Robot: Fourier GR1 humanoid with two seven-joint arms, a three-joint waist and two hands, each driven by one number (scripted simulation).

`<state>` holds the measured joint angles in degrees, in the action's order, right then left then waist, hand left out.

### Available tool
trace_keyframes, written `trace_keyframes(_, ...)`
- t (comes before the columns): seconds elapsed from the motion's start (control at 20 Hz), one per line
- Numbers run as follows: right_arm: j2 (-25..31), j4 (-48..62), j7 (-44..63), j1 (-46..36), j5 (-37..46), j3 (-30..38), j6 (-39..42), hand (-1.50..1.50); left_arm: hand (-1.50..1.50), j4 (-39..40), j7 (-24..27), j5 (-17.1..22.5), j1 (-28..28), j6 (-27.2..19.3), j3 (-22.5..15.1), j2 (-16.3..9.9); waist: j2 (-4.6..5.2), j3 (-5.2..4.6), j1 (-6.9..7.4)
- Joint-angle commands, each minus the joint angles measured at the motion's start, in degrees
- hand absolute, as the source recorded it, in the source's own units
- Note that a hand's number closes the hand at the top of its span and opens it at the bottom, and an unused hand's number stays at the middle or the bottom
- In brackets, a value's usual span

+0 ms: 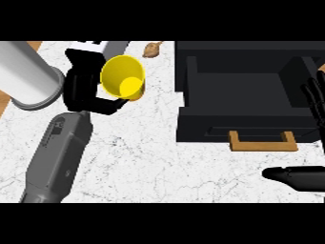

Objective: Pick up the cup, place it into the drawer and close the drawer

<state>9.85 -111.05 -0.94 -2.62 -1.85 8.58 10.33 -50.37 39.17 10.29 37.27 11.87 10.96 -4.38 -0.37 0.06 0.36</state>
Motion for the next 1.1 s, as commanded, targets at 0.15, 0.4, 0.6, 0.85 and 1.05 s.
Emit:
trace_keyframes(0.15,-0.5,1.0,-1.2,-0.8,0.5,0.5,-0.6,-1.50,1.50,-10.1,-13.4,-1.8,6.4,-8.0,-6.0,4.2,0.16,-0.03,-0.42)
trace_keyframes(0.4,-0.7,-1.1,1.1,-1.1,-0.5,-0.4,0.0,-1.50,1.50,-6.0,-18.1,-0.9,15.2,-16.6,-11.1,4.3,0.35,-0.06,-1.19)
trace_keyframes(0.6,0.9,0.7,0.1,-1.3,-2.4,2.3,1.5,-1.50,1.50,-0.6,-18.1,1.5,20.4,-22.7,-14.9,4.4,0.54,-0.05,-1.70)
trace_keyframes(0.85,1.9,2.6,-1.1,-2.9,-2.6,2.2,3.0,-1.50,1.50,8.5,-20.9,6.8,28.7,-27.1,-16.5,4.4,0.87,-0.04,-3.04)
trace_keyframes(1.05,0.7,4.2,-4.0,-0.7,0.0,1.2,2.6,-1.50,1.50,12.4,-21.6,10.4,32.3,-26.3,-17.0,4.4,0.73,-0.03,-2.23)
